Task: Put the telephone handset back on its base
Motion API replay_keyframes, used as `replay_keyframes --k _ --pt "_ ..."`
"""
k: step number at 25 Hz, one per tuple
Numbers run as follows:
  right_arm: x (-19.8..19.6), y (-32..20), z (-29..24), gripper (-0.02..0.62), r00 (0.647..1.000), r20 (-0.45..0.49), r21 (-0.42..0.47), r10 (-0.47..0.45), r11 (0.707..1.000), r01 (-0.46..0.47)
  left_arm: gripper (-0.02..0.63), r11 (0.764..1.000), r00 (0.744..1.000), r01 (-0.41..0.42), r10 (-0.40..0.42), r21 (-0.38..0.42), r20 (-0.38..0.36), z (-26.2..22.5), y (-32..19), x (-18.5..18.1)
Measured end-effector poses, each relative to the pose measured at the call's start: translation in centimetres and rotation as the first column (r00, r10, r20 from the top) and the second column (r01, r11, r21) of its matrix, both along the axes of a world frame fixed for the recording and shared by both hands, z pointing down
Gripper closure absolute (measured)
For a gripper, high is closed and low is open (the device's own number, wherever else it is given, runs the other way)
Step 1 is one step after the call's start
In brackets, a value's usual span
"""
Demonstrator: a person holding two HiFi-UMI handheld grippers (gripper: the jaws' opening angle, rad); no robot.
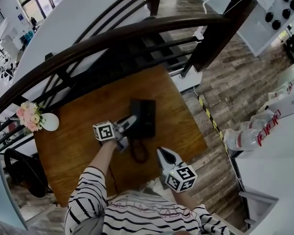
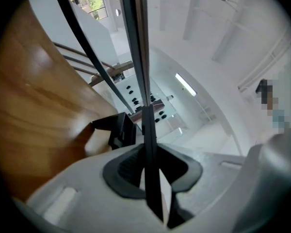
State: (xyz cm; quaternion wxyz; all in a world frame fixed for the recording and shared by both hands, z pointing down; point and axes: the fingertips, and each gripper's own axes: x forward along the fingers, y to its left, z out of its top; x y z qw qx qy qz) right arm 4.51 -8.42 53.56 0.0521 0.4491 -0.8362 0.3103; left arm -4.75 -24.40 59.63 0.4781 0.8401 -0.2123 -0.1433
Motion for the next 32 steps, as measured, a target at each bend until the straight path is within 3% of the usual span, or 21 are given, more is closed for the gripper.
replay_keyframes --k 6,9,15,25,32 --pt "0.0 -0.2 0.7 0.595 1.000 -0.010 -0.014 0.008 1.000 -0.008 0.535 0.999 1.000 0.022 -0.022 -0.041 -0.013 1.3 -0.9 -0.5" --pt "-0.1 -0.1 1.2 0.595 1.000 -0.011 -0.019 0.005 1.000 -0.005 0.535 0.996 0.999 0.031 -0.029 -0.082 0.027 2.8 -0.9 -0.8" --pt "-0.5 0.1 1.6 0.595 1.000 -0.009 -0.028 -0.007 1.000 0.007 0.535 0.999 0.999 -0.010 0.011 -0.030 0.031 2.3 -0.8 0.0" --pt "-0.9 0.7 2.1 0.595 1.000 -0.013 -0.034 -0.020 0.999 0.019 0.534 1.000 0.987 0.015 -0.013 -0.011 0.158 3.7 -1.0 -0.4" --pt "-0.8 1.0 2.1 0.595 1.000 -0.014 -0.038 -0.017 0.999 0.016 0.534 0.999 0.989 0.041 -0.038 -0.021 0.145 3.7 -1.0 -0.6"
